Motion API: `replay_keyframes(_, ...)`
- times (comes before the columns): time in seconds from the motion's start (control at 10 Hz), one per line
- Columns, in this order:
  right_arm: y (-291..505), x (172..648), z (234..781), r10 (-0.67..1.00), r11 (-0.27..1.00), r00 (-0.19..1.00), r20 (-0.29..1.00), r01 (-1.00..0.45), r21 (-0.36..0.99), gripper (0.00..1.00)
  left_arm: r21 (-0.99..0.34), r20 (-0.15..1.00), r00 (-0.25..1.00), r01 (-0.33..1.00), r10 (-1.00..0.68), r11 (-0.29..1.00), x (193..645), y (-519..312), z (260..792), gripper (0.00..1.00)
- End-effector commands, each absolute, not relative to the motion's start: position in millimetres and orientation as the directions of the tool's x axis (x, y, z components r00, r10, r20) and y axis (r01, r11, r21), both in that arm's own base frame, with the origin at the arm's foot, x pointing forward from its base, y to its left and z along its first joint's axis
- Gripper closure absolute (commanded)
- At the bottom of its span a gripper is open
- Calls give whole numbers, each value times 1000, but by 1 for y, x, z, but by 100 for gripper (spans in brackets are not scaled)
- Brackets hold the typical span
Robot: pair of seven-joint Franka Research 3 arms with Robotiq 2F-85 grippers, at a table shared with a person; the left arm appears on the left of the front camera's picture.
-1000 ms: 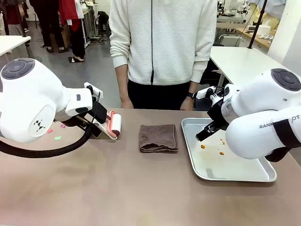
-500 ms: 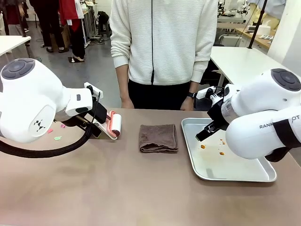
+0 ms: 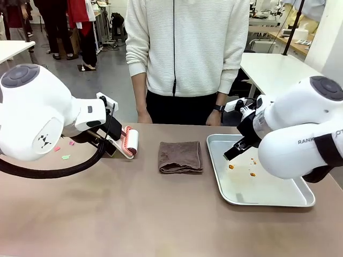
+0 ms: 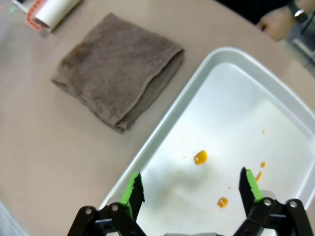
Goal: Clean the surface of the table.
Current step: Hold the Lint Roller with your left hand and the towel with your right hand.
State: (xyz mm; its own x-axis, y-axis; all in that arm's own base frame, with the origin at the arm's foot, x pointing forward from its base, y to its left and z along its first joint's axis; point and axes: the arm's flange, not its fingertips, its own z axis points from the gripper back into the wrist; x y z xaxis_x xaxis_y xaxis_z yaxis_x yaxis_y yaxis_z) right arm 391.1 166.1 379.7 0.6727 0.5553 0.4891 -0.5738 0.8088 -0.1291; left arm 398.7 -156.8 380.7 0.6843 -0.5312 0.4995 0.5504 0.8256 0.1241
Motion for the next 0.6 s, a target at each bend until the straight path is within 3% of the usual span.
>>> replay_keyframes(0.0, 151, 365, 439, 397, 877, 809, 434, -474, 82, 0, 6, 456, 781, 478, -428, 878, 368, -149, 431, 0)
replay_keyframes(0.2, 124, 334, 492, 278, 875, 861, 426, -410, 258, 0, -85, 509, 774, 481, -377, 873, 332, -122, 478, 0)
replay_keyframes(0.5, 45, 296, 524, 87, 772, 879, 469, -357, 526, 0, -217, 609, 750, 472, -259, 855, 297, -45, 517, 0)
